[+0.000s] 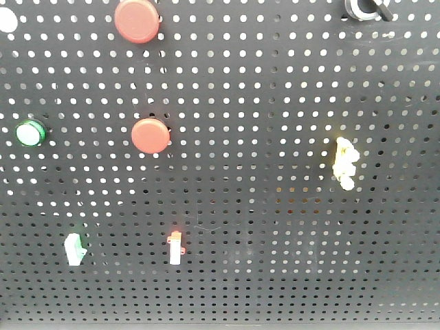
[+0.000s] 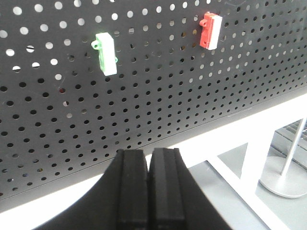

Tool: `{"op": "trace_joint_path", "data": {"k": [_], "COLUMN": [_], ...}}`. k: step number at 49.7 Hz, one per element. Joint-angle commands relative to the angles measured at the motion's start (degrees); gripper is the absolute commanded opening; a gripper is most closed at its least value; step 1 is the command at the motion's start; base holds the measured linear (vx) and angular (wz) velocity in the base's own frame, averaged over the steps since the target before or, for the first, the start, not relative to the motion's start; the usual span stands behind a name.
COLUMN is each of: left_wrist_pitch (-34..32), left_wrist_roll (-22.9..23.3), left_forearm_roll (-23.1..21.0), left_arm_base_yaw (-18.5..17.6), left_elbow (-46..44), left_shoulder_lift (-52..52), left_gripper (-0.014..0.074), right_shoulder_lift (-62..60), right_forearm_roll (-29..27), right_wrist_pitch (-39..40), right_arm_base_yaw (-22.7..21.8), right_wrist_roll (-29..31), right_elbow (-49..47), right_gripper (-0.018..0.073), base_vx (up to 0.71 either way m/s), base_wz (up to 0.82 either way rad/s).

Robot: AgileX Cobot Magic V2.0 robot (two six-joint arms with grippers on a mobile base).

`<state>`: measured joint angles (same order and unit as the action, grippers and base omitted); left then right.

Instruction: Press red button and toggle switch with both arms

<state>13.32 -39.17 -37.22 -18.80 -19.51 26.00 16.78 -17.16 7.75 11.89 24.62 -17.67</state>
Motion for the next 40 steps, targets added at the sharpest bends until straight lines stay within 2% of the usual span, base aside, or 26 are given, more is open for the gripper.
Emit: {"op": "trace_joint_path", "data": {"k": [1,5,10,16,22,26,30,34,40], "left_wrist_pitch": [-3.64,-4.58,-7.79,-12.71,-14.41,-14.22,-14.39,-11.84,-11.82], "left_wrist_roll": [0.27,0.20,1.79,10.57,21.53,27.58,32.62,34.70,35.56], "left_forearm_roll": [-1.04,-0.68,4.05,9.11,18.46,24.03,27.13,30.08,30.04], "left_arm_base_yaw": [-0.26,0.13,2.64,6.82,10.86,11.77,11.90,11.90,11.83], "left_elbow": [-1.06,0.20,4.23,10.62,17.75,21.33,23.23,23.06,23.06], "left_shoulder_lift": [0.30,-0.57,-4.56,-12.63,-22.78,-27.71,-27.31,-27.11,-27.18], "left_gripper": [0.0002,0.0002,0.0002,0.0002,0.0002,0.0002,0.0002,0.0002,0.0002], "right_shoulder_lift": [0.93,0.93,0.93,0.93,0.93,0.93,1.04,1.05,1.05], "right_forearm_roll": [0.12,0.12,0.12,0.12,0.12,0.12,0.12,0.12,0.12], "right_wrist_pitch": [4.80,4.80,4.80,4.74,4.74,4.74,4.74,4.80,4.74], "right_arm_base_yaw": [-0.25,-0.25,-0.11,-0.10,-0.10,-0.10,-0.10,-0.10,-0.10], "right_wrist_roll": [0.42,0.42,0.42,0.42,0.42,0.42,0.42,0.42,0.42], "right_elbow": [-1.54,-1.54,-1.54,-1.54,-1.54,-1.54,-1.54,-1.54,-1.54], "right_gripper": [-0.0003,-0.0003,-0.0003,-0.0003,-0.0003,-0.0003,-0.0003,-0.0003,-0.0003], "base_vx": [0.00,0.00,0.00,0.00,0.00,0.00,0.00,0.00,0.00], "base_wz": [0.00,0.00,0.01,0.00,0.00,0.00,0.00,0.00,-0.01]}}
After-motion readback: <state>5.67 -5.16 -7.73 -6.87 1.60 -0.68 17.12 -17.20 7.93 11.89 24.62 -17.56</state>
